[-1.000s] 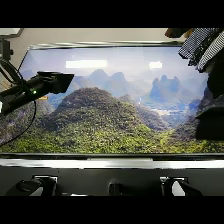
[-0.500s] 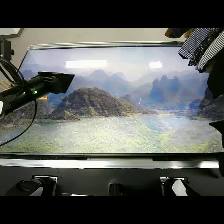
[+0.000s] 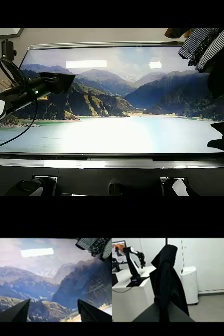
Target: Fold the clothes and pants, and hang the long-sleeved shirts on hangers.
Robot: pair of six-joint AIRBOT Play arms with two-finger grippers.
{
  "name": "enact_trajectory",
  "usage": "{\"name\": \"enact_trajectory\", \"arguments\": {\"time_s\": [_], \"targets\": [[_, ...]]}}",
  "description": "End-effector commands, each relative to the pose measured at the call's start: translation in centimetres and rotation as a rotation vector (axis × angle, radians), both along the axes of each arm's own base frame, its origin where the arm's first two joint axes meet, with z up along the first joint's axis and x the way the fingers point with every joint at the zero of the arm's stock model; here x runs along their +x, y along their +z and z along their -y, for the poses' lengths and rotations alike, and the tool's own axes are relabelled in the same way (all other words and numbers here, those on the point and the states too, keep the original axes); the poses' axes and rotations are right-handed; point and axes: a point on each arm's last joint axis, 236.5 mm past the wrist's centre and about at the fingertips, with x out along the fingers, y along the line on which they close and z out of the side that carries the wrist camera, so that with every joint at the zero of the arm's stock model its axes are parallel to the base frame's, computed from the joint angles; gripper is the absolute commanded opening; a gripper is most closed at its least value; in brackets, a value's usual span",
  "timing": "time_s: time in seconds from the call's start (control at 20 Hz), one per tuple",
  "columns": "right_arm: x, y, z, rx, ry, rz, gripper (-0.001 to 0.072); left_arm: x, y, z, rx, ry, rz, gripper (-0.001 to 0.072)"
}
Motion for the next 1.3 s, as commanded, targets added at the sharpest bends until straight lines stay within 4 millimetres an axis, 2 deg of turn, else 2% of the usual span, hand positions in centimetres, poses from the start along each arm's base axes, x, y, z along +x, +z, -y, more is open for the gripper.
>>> {"name": "enact_trajectory", "arguments": {"time_s": [0.0, 0.1, 0.15, 0.3, 0.4, 0.45, 0.55, 0.6, 0.65, 0.7, 0.75, 0.8, 0.85, 0.9, 0.95, 1.05, 1.1, 1.15, 1.25], "targets": [[-0.4, -1.3, 0.2, 0.058, -0.010, 0.020, 0.0073, 0.0, 0.0, 0.0, 0.000, 0.000, 0.000, 0.0674], [-1.1, -0.4, -0.6, 0.038, -0.010, 0.035, 0.0422, 0.0, 0.0, 0.0, -0.001, 0.001, 0.001, 0.0673], [-1.8, 0.6, -1.4, 0.009, -0.006, 0.046, 0.0521, 0.0, 0.0, 0.0, -0.001, 0.001, 0.001, 0.0674], [-3.4, 5.4, -5.4, -0.142, 0.066, 0.122, 0.0530, -0.1, 0.3, -0.1, -0.007, 0.004, 0.005, 0.0674], [-3.6, 9.2, -9.1, -0.252, 0.209, 0.304, 0.0531, -0.2, 0.5, -0.1, -0.040, 0.016, -0.016, 0.0674], [-2.8, 10.9, -10.9, -0.302, 0.316, 0.385, 0.0531, -0.2, 0.5, -0.1, -0.051, 0.019, -0.026, 0.0674], [0.2, 13.5, -14.2, -0.374, 0.558, 0.503, 0.0531, -0.2, 0.5, -0.1, -0.075, 0.027, -0.044, 0.0674], [2.1, 14.1, -15.3, -0.377, 0.672, 0.554, 0.0530, -0.3, 0.5, -0.1, -0.081, 0.029, -0.047, 0.0674], [5.0, 13.7, -16.1, -0.347, 0.763, 0.553, 0.0530, -0.3, 0.6, -0.1, -0.081, 0.029, -0.044, 0.0674], [8.6, 12.2, -16.7, -0.292, 0.830, 0.488, 0.0530, -0.4, 0.8, -0.2, -0.081, 0.030, -0.040, 0.0673], [13.6, 9.4, -18.1, -0.210, 0.910, 0.366, 0.0530, -0.4, 0.9, -0.3, -0.081, 0.031, -0.036, 0.0674], [18.5, 5.9, -20.6, -0.128, 0.998, 0.211, 0.0530, -0.5, 1.1, -0.4, -0.072, 0.033, -0.029, 0.0673], [23.1, 1.5, -24.1, -0.066, 1.090, -0.007, 0.0530, -0.6, 1.1, -0.7, -0.050, 0.037, -0.017, 0.0673], [26.1, -2.8, -27.9, -0.020, 1.174, -0.204, 0.0530, -0.7, 1.1, -1.0, -0.019, 0.043, -0.001, 0.0673], [28.1, -7.2, -31.8, 0.033, 1.257, -0.388, 0.0528, -0.7, 1.2, -1.5, 0.001, 0.056, 0.005, 0.0673], [29.2, -14.9, -37.7, 0.130, 1.362, -0.696, 0.0518, -0.9, 0.5, -3.0, 0.024, 0.096, -0.030, 0.0672], [28.7, -18.2, -39.6, 0.176, 1.387, -0.841, 0.0456, -1.1, -0.5, -3.9, 0.059, 0.105, -0.069, 0.0666], [27.9, -21.4, -40.7, 0.240, 1.394, -0.972, 0.0383, -1.7, -2.3, -5.0, 0.116, 0.108, -0.130, 0.0597], [25.6, -26.6, -42.6, 0.363, 1.444, -1.160, 0.0323, -3.4, -6.5, -8.0, 0.259, 0.108, -0.280, 0.0256]]}}
